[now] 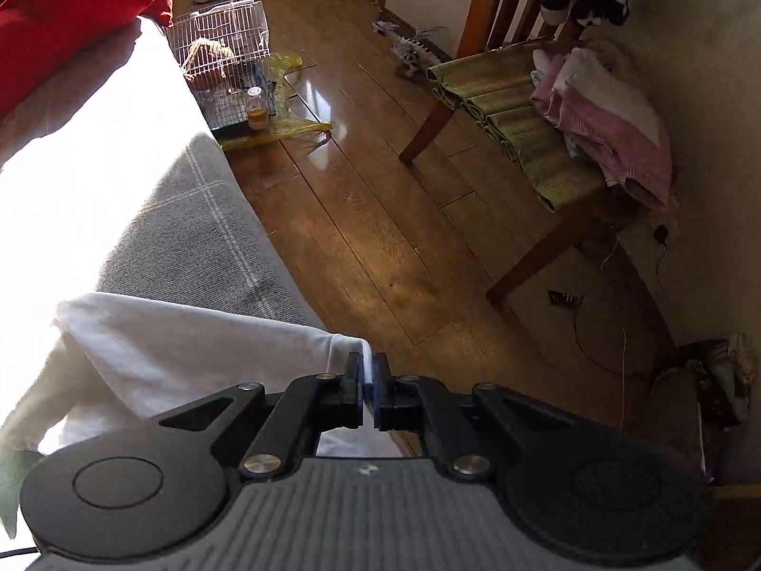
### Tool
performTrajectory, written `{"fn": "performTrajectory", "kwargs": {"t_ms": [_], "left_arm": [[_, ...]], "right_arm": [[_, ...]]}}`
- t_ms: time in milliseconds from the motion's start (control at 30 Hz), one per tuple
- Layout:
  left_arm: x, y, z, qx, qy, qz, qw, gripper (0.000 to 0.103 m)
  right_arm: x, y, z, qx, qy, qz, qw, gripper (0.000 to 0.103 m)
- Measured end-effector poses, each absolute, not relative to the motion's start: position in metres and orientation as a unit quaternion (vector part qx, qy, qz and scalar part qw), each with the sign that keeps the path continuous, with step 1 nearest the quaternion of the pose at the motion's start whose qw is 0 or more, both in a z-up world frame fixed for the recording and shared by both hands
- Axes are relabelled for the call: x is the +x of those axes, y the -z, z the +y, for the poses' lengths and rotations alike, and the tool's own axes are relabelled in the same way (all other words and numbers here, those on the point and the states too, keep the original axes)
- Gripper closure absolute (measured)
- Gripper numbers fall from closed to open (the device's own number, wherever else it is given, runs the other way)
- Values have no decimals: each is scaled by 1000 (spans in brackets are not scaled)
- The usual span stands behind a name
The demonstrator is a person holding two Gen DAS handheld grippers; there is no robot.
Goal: Fold clothes
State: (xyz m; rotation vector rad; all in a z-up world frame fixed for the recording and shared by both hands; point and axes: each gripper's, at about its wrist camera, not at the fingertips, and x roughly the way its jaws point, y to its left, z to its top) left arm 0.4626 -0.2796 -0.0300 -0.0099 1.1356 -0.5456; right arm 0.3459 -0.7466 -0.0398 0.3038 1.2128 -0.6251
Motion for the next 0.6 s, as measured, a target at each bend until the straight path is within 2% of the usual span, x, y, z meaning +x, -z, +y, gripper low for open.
{"fn": "performTrajectory", "kwargs": {"t_ms": [400, 433, 467, 500, 600], "left_arm": [[463, 27, -282, 0, 265, 521, 812, 45], [463, 27, -281, -1, 264, 520, 812, 45], [463, 27, -280, -3, 263, 520, 813, 45], [463, 26, -278, -5, 262, 519, 814, 45], [464, 26, -271, -8, 254, 517, 817, 45]], "right_arm": [[374, 52, -788, 153, 334, 548, 751, 98], [377, 53, -790, 158, 340, 550, 746, 96], [379, 53, -789, 151, 347, 550, 744, 88], [379, 52, -786, 140, 355, 547, 745, 84], [378, 45, -772, 144, 335, 541, 758, 84]]}}
